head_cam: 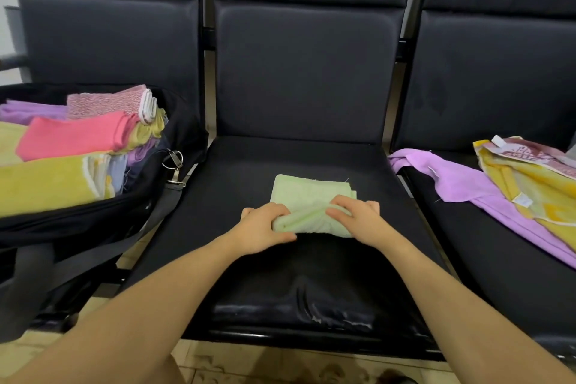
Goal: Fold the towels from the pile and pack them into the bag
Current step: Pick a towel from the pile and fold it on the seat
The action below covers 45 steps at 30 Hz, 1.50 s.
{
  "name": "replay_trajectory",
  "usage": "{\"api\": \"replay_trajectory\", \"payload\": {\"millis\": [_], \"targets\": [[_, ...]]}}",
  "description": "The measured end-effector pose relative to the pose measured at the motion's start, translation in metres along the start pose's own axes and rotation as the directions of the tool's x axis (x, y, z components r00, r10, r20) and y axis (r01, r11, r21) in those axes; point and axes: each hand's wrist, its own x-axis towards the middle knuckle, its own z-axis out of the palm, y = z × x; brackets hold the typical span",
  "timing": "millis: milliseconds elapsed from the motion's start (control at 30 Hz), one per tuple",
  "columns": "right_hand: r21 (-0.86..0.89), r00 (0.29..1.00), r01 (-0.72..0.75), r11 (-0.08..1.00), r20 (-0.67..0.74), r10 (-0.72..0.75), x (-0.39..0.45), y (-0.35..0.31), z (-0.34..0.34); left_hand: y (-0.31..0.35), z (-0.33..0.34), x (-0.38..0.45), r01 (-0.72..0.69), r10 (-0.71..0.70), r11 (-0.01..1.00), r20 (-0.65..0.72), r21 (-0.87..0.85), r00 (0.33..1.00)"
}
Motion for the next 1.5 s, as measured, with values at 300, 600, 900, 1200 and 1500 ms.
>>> {"api": "replay_trajectory", "payload": {"millis": [300, 600, 900, 1200, 1500], "targets": [[0.149, 0.985, -0.162, 0.975, -0.040, 0.169, 0.003, -0.005, -0.009, 0.014, -0.011, 0.036, 0.101, -0.185, 0.955, -0.293, -0.280, 0.938], [0.106, 0.788, -0.400, 0.911, -0.467, 0.400, 0.033, -0.008, 0.011, 0.018, 0.005, 0.080, 0.334, -0.297, 0.942, -0.497, -0.014, 0.815], [-0.167, 0.811, -0.536, 0.828, -0.374, 0.450, 0.054, -0.007, 0.028, 0.011, 0.024, 0.095, 0.450, -0.310, 0.872, -0.496, 0.192, 0.811], [0.185, 0.857, -0.218, 0.958, -0.434, 0.279, 0.034, -0.083, 0.024, 0.005, -0.051, 0.039, 0.388, -0.086, 0.878, -0.705, 0.280, 0.704], [0.402, 0.893, 0.178, 0.898, -0.449, 0.024, 0.026, -0.253, 0.016, -0.036, -0.195, -0.055, 0.435, -0.013, 0.857, -0.831, 0.277, 0.556]]}}
